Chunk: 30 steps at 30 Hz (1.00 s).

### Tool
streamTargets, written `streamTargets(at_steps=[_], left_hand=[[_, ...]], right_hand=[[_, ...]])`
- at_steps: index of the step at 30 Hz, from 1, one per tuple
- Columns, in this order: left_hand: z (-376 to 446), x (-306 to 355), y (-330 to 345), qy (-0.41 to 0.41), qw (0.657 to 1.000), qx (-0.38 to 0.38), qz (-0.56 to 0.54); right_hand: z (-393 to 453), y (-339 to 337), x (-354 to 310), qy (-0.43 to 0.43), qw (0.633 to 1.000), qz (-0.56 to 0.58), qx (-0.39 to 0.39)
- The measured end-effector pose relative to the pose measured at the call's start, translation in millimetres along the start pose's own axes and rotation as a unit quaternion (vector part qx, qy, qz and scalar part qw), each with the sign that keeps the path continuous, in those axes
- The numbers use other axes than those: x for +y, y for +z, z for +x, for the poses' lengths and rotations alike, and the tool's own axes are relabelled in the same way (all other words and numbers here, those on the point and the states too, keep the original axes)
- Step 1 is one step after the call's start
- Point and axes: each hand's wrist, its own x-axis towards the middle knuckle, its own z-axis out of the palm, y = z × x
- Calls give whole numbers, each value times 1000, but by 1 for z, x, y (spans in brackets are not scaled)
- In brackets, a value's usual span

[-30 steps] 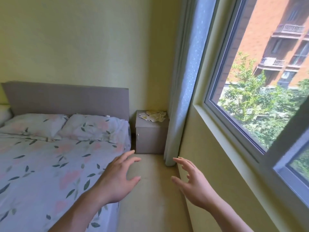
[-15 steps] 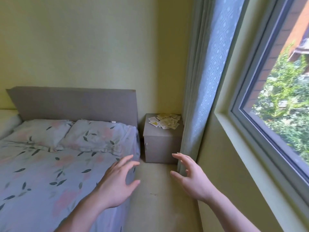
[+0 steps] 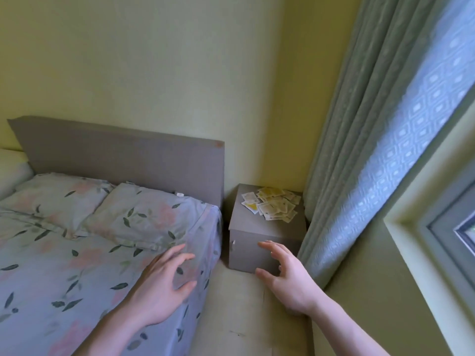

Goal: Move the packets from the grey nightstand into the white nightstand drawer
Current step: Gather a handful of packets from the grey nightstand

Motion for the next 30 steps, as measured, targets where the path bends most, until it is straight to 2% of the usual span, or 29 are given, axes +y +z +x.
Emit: streamTargets(at_steps=[10,17,23,30], left_hand=[[235,-3,-4,48,997,-63,10],[363,10,40,75,989,-123,-12],[460,14,76,39,985,-169,-18],[575,8,104,-56,979,-195,-16]], right_hand=[[148,-34,49,114,993,0,34],[234,-58,100,164,986,5,36],[339,-71,155,211,977,30,0],[452,-84,235,273,960,59,-31]])
